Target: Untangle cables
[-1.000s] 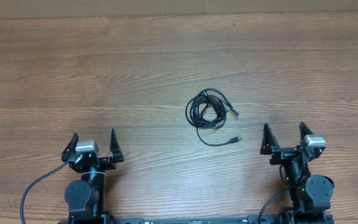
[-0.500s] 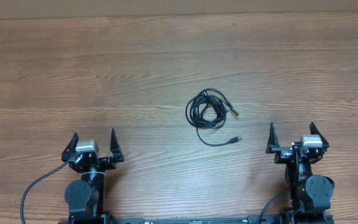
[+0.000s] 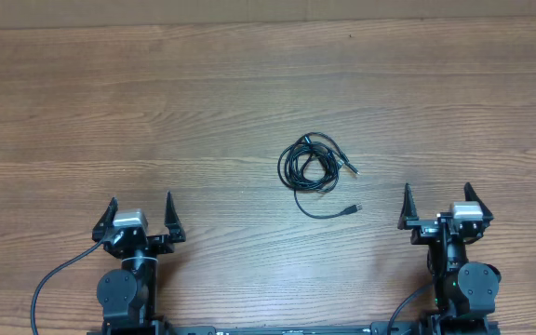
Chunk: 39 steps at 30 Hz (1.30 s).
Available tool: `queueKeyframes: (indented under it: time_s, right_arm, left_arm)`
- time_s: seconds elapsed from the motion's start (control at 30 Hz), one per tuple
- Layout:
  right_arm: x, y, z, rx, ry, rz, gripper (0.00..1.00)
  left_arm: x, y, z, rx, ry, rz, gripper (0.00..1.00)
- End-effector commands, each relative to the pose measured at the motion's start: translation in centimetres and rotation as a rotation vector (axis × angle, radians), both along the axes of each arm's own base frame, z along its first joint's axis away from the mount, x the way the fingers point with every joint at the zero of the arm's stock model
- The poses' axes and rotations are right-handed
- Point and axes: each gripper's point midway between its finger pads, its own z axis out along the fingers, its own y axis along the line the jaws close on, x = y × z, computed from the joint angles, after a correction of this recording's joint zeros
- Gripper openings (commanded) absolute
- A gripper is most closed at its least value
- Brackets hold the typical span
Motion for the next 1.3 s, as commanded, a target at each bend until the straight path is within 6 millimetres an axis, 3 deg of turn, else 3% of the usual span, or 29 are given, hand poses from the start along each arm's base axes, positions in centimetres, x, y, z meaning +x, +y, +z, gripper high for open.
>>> queueKeyframes:
  time_s: [0.0,0.1,0.2,0.4,0.63,0.8,0.9,1.03,1.27]
  right_arm:
    - [0.1,1.0,-0.3,0.010,0.004,0.057,1.00]
    - [0.0,2.0,0.1,0.074,-0.006,0.115,1.00]
    - [-0.3,2.6,1.9,0.168,-0.036,0.150,1.00]
    - [-2.6,3.9,9.8,0.254,-0.150,0.246,1.00]
    - [-5.8,3.6,19.4,0.261,-0.110,0.228,1.00]
    - [-4.8,3.6,24.5,0.272,0.000,0.210,1.00]
    - [-3.1,3.6,25.9,0.281,0.111,0.194,1.00]
    - [-0.4,3.7,26.4,0.292,0.250,0.177,1.00]
    - [3.2,4.1,26.3,0.304,0.374,0.180,1.00]
  left_arm:
    - [0.0,-0.2,-0.1,0.018,0.001,-0.012,1.00]
    - [0.0,-0.2,-0.1,0.018,0.001,-0.012,0.99]
    - [0.0,0.1,0.1,0.023,-0.006,0.003,1.00]
    - [0.0,0.1,0.3,0.019,-0.016,0.004,1.00]
    - [-0.7,-2.4,7.8,0.049,-0.256,-0.135,1.00]
    - [-2.2,-2.3,12.8,0.090,-0.236,-0.126,1.00]
    - [-3.1,-2.3,16.4,0.094,-0.235,-0.119,1.00]
    - [-3.7,-2.4,21.2,0.089,-0.201,-0.122,1.00]
    - [-2.7,-4.2,27.9,0.061,-0.052,-0.236,1.00]
